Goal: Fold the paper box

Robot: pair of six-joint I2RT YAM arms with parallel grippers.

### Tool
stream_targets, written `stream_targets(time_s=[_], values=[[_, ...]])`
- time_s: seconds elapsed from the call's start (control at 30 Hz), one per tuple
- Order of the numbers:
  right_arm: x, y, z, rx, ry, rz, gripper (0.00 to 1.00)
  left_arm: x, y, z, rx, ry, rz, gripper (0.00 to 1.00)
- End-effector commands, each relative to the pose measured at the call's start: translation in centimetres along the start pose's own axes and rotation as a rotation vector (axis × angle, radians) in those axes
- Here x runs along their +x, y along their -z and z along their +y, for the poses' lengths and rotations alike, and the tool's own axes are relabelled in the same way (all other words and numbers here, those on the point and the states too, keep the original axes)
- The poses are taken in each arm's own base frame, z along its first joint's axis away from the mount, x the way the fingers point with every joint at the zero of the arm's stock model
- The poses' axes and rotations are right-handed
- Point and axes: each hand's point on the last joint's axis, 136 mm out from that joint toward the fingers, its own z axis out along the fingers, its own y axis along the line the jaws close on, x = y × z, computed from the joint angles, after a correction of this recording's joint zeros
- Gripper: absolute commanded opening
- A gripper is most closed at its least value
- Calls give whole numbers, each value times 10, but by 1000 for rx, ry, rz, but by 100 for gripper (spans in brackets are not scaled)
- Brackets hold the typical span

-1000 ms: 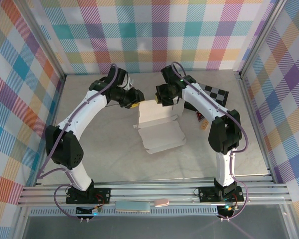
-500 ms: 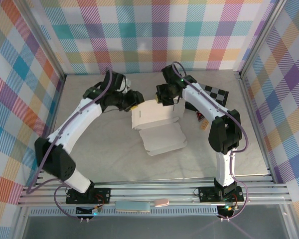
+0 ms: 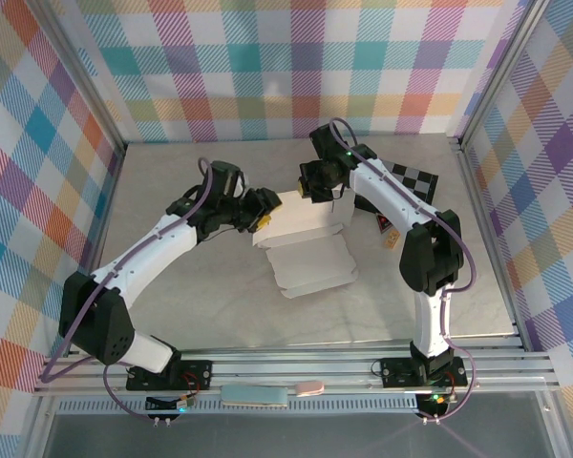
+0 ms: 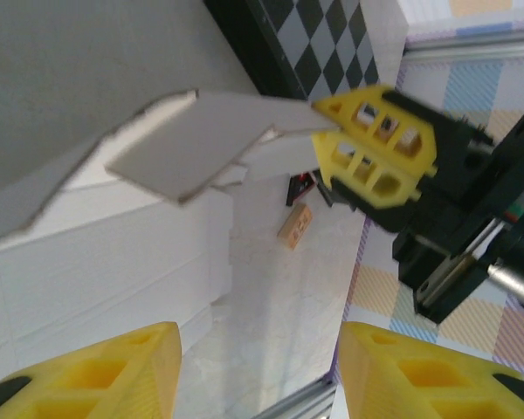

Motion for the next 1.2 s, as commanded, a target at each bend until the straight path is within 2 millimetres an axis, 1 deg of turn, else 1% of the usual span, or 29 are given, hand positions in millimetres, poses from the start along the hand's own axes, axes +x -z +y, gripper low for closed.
stream_targets(time_s=[0.0, 0.07, 0.13, 0.2, 0.23, 0.33, 0.4, 0.47, 0.53, 0.67, 0.73, 0.8, 0.9, 0.93, 1.07, 1.17], values=[[1, 5, 0, 3, -8, 14, 0, -31, 5, 3, 10, -6, -100, 51], [1, 6, -1, 4, -4, 15, 0, -44, 9, 5, 6, -21, -130, 51], [0, 7, -1, 4, -5, 13, 0, -56, 12, 0, 32, -49, -155, 52], [1, 7, -1, 2, -3, 14, 0, -61, 9, 3, 20, -56, -145, 52], [1, 7, 0, -2, -3, 14, 0, -58, 6, 11, -4, -44, -118, 52], [2, 7, 1, -3, -2, 16, 0, -59, -3, 13, -6, -42, -91, 52], [2, 8, 1, -4, 0, 16, 0, -61, -3, 12, -13, -53, -94, 52], [1, 7, 0, 0, -2, 15, 0, -65, 3, 5, -5, -72, -116, 51], [1, 8, 0, -1, 0, 13, 0, -66, 11, -9, 27, -89, -125, 51], [0, 8, 0, -4, -2, 11, 0, -60, 31, -36, 55, -177, -108, 50], [0, 8, 1, -4, -2, 11, 0, -56, 37, -37, 27, -222, -88, 50], [0, 7, 1, -5, -1, 11, 0, -55, 40, -35, -8, -273, -73, 50], [1, 7, 1, -4, -1, 15, 0, -52, 32, -28, -64, -315, -15, 49], [1, 7, 1, -4, 0, 14, 0, -51, 29, -28, -79, -336, 6, 49], [0, 8, 1, -1, 0, 10, 0, -42, 13, -18, -163, -379, 90, 49], [0, 6, 0, 1, -1, 12, 0, -31, 3, -19, -162, -390, 127, 49]])
